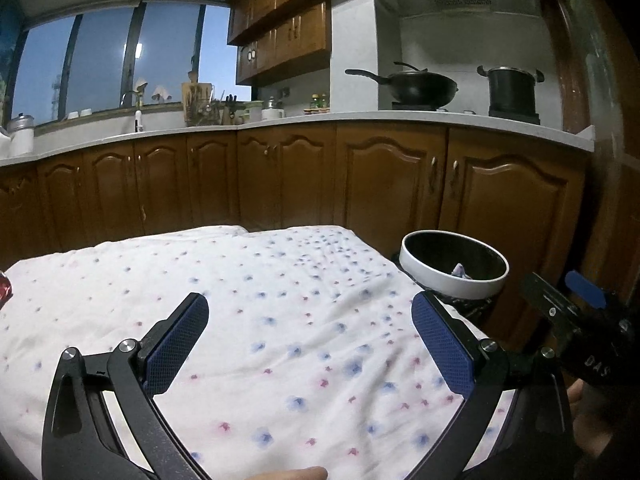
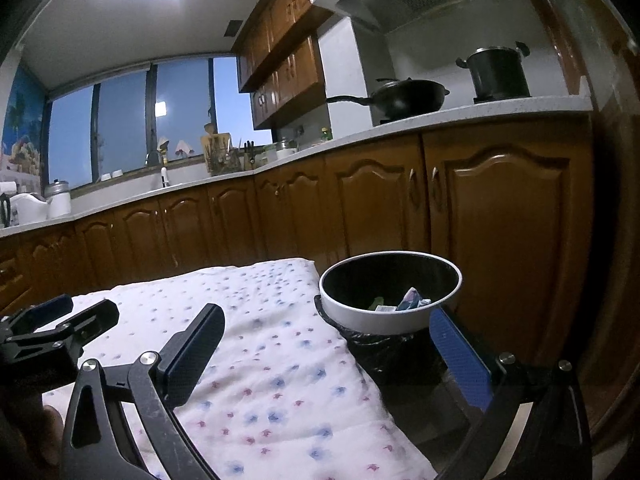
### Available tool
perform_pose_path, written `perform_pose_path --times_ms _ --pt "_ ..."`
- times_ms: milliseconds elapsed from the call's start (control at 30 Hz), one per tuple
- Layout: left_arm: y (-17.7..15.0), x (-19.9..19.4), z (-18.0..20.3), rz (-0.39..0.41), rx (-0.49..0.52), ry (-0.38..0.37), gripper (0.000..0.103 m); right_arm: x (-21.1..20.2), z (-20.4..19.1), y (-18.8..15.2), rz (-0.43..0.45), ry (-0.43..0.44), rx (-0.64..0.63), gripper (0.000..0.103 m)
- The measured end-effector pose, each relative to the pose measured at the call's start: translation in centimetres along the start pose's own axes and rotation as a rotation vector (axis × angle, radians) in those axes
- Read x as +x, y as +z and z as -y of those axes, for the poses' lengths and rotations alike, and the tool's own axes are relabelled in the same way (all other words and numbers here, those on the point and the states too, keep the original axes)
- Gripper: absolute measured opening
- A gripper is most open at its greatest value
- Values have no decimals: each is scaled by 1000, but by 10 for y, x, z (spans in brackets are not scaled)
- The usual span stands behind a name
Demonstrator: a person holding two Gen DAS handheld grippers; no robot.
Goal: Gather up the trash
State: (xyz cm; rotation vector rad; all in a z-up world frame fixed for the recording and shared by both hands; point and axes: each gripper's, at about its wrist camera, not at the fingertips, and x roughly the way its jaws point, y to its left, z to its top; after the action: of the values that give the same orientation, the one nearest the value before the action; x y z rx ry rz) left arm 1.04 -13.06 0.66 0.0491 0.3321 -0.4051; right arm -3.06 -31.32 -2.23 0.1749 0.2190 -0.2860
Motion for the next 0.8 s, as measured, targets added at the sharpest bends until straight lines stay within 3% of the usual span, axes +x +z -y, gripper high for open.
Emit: perform_pose_path --times_ms 800 --pt "-2 -1 4 -8 3 11 103 2 -5 -2 -30 46 10 103"
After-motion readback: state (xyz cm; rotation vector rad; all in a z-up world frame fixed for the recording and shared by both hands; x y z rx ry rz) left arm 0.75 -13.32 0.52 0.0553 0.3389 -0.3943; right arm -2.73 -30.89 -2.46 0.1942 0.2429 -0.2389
